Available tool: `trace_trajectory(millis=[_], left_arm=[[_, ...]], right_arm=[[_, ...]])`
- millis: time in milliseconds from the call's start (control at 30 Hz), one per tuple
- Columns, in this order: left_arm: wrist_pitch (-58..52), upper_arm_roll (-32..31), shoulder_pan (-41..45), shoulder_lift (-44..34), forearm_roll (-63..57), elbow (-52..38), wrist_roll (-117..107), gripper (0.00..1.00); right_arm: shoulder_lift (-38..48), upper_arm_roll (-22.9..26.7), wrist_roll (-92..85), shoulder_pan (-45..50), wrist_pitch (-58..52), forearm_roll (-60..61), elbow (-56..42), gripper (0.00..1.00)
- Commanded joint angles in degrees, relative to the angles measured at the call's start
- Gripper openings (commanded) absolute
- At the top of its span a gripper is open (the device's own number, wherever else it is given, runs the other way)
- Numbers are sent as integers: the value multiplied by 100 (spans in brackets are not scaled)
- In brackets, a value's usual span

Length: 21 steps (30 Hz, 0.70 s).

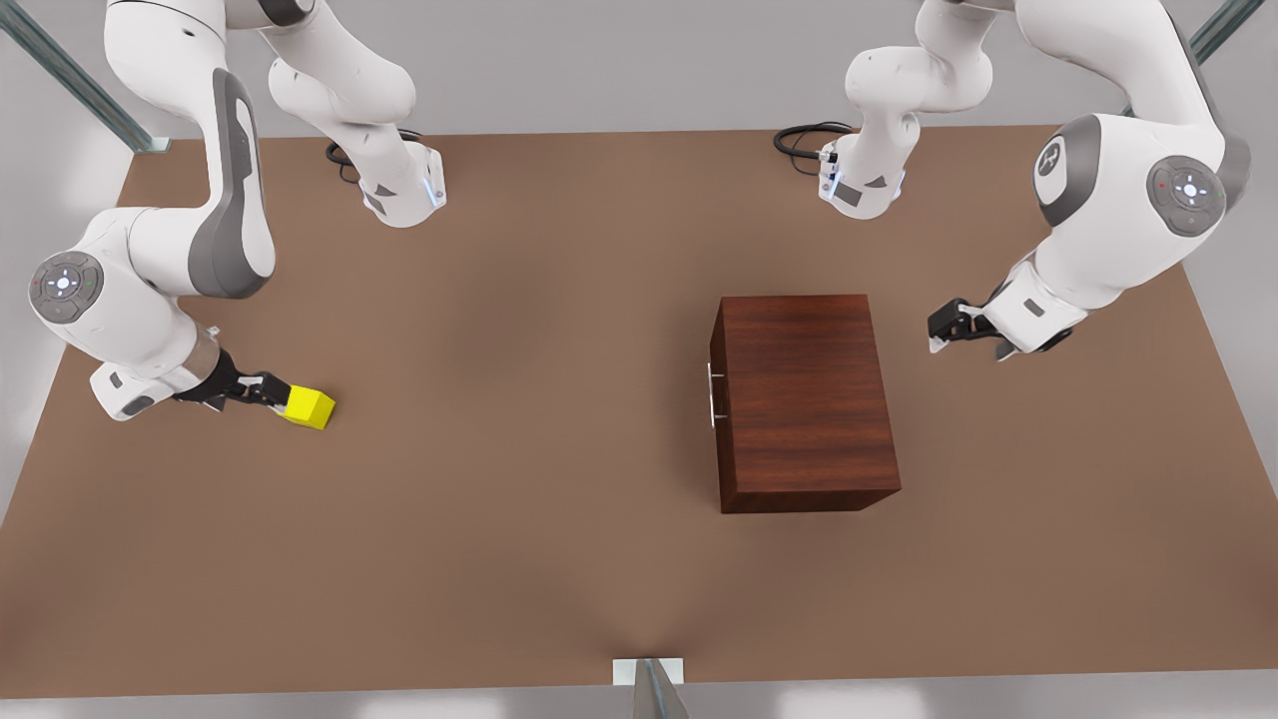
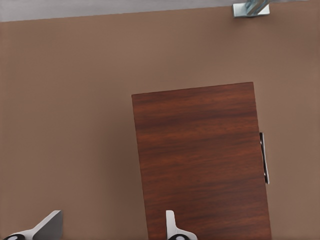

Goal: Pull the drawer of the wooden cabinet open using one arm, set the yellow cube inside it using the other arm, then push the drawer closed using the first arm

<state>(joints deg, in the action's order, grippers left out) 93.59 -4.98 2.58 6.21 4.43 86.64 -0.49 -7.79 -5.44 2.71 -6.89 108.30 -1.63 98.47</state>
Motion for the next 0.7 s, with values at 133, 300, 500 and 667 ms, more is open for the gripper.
trace_trajectory(millis=[133,300,500,667], left_arm=[[-86,-108,480,-6,-188,20,-1091,100],[-385,-108,1622,232,-478,2,-1454,100],[-315,-108,2756,776,-995,-402,-3193,100],[124,-100,3565,1849,-1523,-1246,-4565,100]], right_arm=[[-82,113,881,-313,-230,49,23,100],[-416,113,1074,-629,60,23,41,100],[-425,131,1382,-822,1510,23,1421,100],[-417,131,1391,-972,2248,58,2071,100]])
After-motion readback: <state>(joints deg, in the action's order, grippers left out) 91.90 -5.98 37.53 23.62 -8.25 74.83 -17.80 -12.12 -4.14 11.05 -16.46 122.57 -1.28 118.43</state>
